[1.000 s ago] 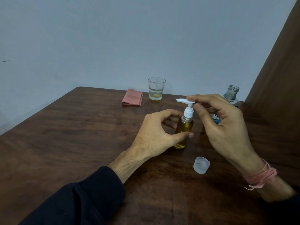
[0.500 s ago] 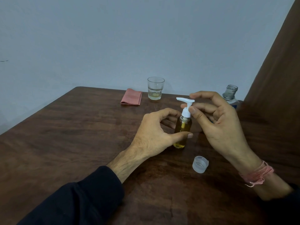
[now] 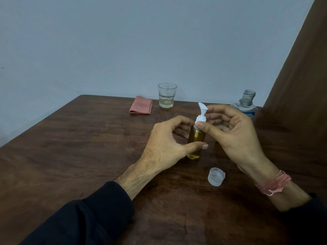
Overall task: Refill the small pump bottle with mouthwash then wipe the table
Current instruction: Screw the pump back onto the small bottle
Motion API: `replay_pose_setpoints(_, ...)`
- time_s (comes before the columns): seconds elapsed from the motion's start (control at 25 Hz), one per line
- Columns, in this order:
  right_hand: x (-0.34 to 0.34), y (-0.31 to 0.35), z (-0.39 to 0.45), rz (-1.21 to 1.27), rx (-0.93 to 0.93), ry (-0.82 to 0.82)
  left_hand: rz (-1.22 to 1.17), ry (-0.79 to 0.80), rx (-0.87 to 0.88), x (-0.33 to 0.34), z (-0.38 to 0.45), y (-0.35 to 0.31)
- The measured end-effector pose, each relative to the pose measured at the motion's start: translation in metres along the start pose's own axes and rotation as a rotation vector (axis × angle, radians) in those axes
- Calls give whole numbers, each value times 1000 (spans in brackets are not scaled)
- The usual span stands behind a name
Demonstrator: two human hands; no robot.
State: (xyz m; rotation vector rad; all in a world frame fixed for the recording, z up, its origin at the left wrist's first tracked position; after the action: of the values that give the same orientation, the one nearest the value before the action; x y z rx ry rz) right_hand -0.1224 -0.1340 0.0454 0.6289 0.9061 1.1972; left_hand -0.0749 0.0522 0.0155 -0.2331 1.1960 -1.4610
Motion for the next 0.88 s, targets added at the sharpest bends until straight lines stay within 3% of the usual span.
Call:
replay_pose_setpoints(0.44, 11, -6, 3, -25, -8, 154, 11, 13, 0, 0, 1, 1)
replay_pose_setpoints(0.88, 5, 6, -1, -99, -5, 13, -7, 7, 11, 2, 1, -1)
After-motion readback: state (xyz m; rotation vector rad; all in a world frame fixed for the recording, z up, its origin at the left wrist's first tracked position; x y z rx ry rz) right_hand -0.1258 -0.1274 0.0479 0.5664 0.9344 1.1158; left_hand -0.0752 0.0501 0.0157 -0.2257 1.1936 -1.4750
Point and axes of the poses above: each hand's wrist, its own z-axis towards the middle knuckle, its own x-axis out of the palm, y = z × x, the point moved 9 cm from there along z, towards the middle knuckle, and after that the axes turned 11 degrees about y, right-handed, at the moved point
